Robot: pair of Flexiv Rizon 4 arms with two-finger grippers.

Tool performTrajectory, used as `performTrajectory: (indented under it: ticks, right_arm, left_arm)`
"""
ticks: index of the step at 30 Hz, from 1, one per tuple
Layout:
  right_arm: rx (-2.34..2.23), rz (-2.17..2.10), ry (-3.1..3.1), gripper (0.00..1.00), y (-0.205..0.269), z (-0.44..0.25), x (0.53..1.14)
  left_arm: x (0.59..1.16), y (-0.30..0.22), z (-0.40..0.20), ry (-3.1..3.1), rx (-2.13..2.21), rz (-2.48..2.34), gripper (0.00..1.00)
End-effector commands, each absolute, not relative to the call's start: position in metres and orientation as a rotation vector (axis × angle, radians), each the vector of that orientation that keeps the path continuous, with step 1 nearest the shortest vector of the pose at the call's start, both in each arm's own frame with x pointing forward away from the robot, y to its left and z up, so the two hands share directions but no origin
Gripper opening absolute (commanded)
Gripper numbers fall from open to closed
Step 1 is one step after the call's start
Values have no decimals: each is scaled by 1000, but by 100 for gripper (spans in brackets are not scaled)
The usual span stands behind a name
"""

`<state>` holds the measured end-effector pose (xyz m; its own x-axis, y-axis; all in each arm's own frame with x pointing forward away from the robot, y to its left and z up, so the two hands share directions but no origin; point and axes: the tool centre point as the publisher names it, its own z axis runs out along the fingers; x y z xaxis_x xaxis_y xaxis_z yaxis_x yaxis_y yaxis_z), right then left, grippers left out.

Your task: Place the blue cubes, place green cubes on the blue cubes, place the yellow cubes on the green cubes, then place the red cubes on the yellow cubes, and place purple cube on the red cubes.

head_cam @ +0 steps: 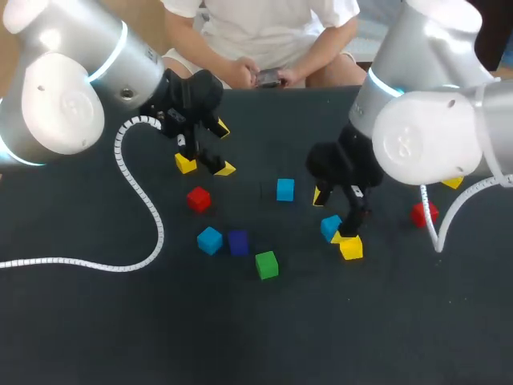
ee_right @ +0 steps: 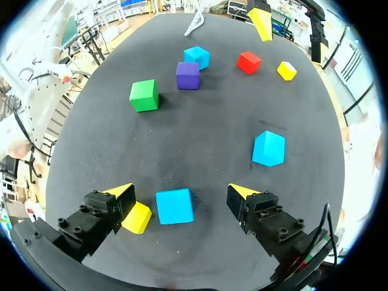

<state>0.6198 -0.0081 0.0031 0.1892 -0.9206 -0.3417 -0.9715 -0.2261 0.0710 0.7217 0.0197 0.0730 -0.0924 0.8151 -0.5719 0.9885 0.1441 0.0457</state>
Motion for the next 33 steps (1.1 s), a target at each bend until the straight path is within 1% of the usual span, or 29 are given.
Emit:
performTrajectory:
  ticks: [1,10,28,33]
  right_arm:
    - [-2292,476,1840,100,-8,1,622]
    - [-2288,464,1852,100,-5,0,623]
    - [-2323,405,1919,100,-22,-11,617]
    - [-2322,394,1913,100,-18,-10,622]
  left_arm:
    - [722,20,73,1959,1722,-493,100]
    - [722,20,73,1959,1722,-493,100]
    - [722,20,73,1959,1722,-493,100]
    - [722,20,73,1959,1722,-493,100]
